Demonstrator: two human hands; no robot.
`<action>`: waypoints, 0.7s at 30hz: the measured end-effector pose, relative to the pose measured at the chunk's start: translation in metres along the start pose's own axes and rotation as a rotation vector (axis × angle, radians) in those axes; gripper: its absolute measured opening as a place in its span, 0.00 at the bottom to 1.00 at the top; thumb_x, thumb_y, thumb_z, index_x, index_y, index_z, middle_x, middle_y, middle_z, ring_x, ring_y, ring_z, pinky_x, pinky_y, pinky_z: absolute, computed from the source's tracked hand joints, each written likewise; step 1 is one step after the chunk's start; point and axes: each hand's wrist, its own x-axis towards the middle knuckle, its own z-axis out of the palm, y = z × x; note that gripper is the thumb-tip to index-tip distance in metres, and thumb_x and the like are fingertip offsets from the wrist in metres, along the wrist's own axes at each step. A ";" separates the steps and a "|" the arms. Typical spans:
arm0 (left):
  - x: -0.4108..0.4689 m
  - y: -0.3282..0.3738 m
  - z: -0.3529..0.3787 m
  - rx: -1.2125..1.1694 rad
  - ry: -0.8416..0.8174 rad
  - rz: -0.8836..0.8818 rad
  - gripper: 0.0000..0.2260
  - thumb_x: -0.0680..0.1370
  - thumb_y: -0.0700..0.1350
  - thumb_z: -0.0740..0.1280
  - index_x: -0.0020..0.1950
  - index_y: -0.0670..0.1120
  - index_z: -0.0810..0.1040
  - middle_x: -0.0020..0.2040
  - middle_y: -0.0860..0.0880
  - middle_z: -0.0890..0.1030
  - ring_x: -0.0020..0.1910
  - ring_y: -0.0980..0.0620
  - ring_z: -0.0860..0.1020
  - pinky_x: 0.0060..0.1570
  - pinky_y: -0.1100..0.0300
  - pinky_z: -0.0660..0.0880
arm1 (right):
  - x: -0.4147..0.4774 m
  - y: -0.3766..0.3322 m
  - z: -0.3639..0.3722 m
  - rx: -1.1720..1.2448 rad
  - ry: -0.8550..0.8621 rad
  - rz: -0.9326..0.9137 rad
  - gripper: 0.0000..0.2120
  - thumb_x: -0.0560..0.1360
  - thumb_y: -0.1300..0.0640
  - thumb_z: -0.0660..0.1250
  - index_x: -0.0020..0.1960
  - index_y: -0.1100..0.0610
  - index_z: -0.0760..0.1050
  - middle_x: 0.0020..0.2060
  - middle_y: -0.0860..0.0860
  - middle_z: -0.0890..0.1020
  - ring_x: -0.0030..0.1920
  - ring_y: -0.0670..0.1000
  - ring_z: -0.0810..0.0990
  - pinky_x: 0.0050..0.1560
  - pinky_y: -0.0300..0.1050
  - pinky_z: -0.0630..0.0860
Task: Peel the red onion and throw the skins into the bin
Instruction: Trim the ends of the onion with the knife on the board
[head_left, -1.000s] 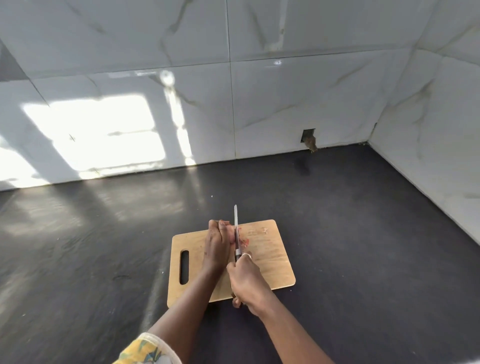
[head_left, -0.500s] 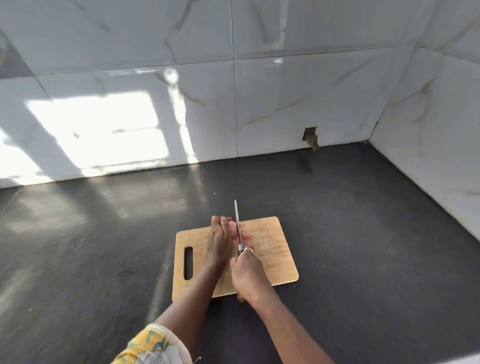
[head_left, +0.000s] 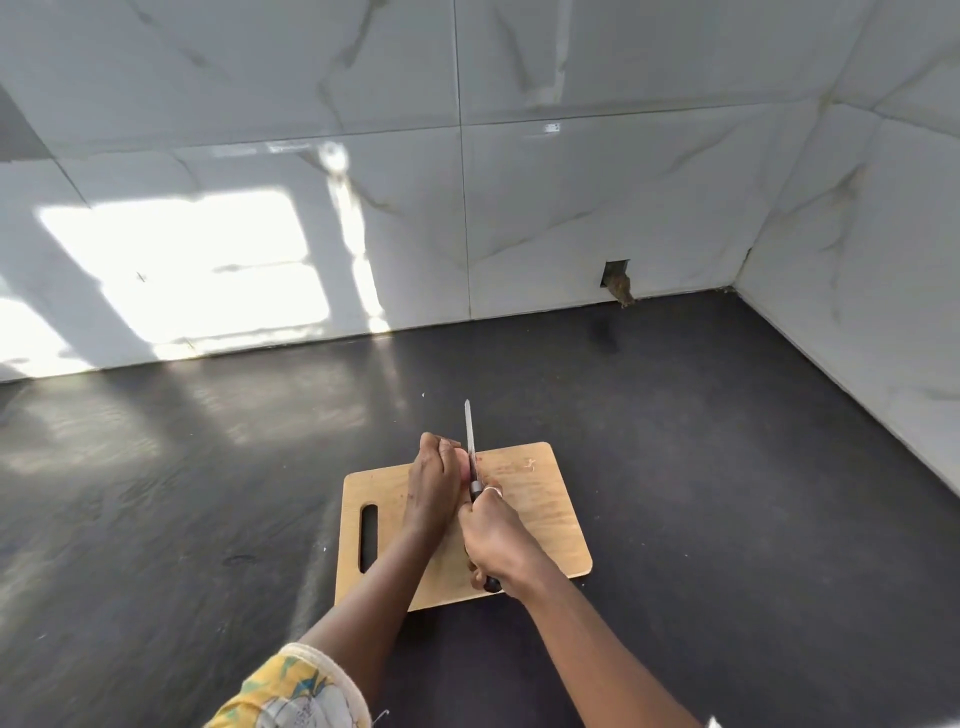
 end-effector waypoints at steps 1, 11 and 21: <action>0.002 -0.002 0.000 0.008 0.019 0.010 0.09 0.81 0.40 0.51 0.48 0.39 0.69 0.51 0.39 0.79 0.50 0.41 0.76 0.43 0.59 0.64 | 0.002 -0.001 0.000 0.002 -0.008 0.001 0.13 0.81 0.57 0.48 0.63 0.55 0.63 0.37 0.53 0.71 0.27 0.49 0.70 0.23 0.41 0.68; 0.000 -0.006 0.002 0.121 0.201 0.300 0.17 0.73 0.50 0.48 0.34 0.40 0.68 0.34 0.39 0.75 0.31 0.43 0.70 0.33 0.56 0.62 | 0.000 -0.007 -0.005 -0.054 0.003 0.012 0.05 0.81 0.59 0.49 0.54 0.52 0.62 0.44 0.54 0.73 0.32 0.49 0.72 0.25 0.41 0.68; 0.013 -0.012 0.004 0.170 0.297 0.136 0.11 0.71 0.44 0.53 0.28 0.46 0.65 0.31 0.44 0.76 0.35 0.45 0.71 0.43 0.57 0.58 | -0.003 0.000 -0.001 -0.133 -0.004 0.008 0.14 0.82 0.57 0.50 0.64 0.60 0.66 0.52 0.56 0.77 0.33 0.49 0.74 0.27 0.40 0.72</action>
